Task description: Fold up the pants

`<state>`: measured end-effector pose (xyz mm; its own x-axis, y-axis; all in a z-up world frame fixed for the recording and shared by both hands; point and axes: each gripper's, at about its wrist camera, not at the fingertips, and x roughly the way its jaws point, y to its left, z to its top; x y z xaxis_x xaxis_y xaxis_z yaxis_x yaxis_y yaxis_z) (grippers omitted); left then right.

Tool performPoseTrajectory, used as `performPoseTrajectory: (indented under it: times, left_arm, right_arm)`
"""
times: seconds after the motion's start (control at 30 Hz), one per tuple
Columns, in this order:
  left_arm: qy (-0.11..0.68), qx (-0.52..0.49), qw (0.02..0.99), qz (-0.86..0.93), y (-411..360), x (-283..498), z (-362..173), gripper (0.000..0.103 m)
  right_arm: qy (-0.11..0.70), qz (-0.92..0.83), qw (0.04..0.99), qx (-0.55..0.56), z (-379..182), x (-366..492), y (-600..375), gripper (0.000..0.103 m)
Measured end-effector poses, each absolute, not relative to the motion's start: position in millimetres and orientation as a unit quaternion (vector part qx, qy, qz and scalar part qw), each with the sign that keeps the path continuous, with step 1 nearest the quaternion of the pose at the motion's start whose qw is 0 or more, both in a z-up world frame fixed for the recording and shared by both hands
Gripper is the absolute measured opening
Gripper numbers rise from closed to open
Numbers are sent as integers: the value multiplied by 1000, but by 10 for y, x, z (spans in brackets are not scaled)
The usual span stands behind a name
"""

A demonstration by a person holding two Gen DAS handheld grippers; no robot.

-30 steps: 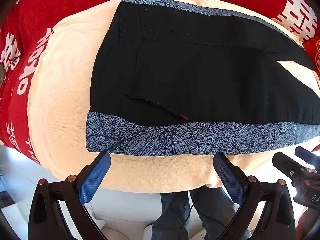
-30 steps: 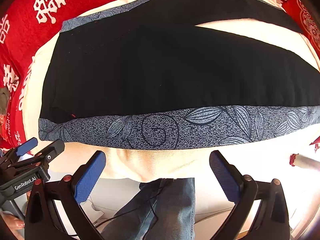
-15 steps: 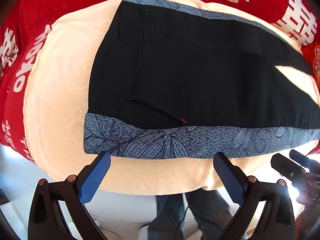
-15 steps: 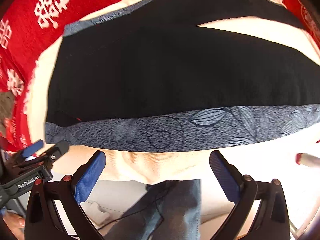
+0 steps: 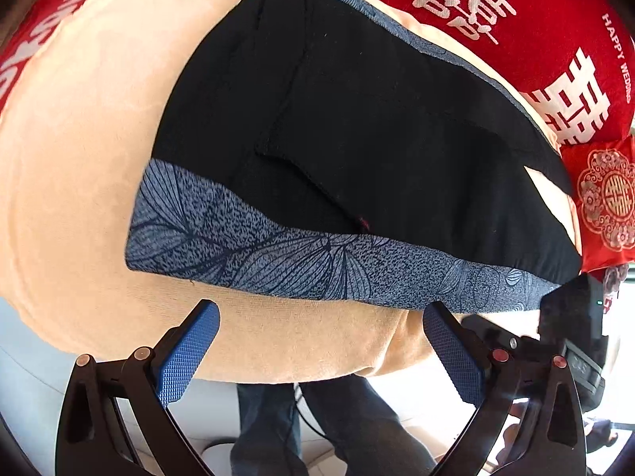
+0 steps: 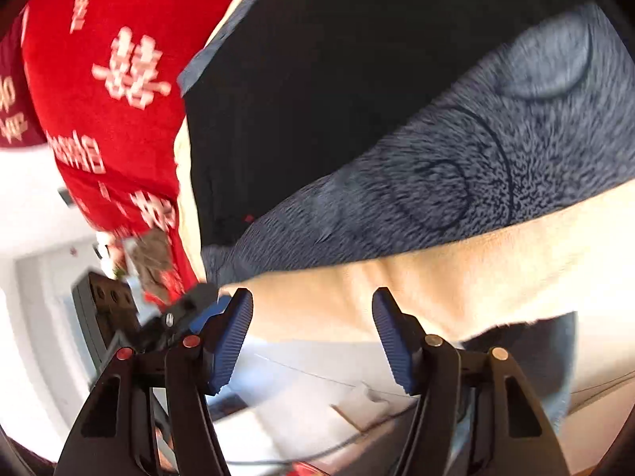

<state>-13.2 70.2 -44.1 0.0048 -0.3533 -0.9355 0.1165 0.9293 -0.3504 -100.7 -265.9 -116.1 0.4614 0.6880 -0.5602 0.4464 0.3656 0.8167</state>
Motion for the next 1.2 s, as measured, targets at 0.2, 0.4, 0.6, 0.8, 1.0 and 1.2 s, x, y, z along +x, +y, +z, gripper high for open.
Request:
performPoseTrajectory:
  times: [0.2, 0.4, 0.6, 0.8, 1.0, 1.2]
  left_arm:
    - [693, -130, 689, -167, 705, -75, -641, 103]
    - [684, -213, 679, -159, 665, 83, -631, 103]
    - [669, -270, 678, -139, 730, 312, -752, 64]
    - [670, -243, 680, -173, 775, 289, -792, 35]
    - [675, -197, 685, -190, 722, 308, -729, 35]
    - [670, -172, 696, -191, 647, 380, -514, 30]
  right_arm:
    - [444, 102, 625, 634, -1350, -876, -2808, 13]
    - [435, 151, 669, 584, -878, -749, -2818, 12]
    - [472, 147, 669, 556, -935, -763, -2816, 16]
    - [458, 106, 667, 578, -1196, -1091, -3122, 60]
    - [365, 91, 617, 691, -1391, -1259, -3405, 46]
    - [380, 55, 659, 647, -864, -1155, -3464, 6]
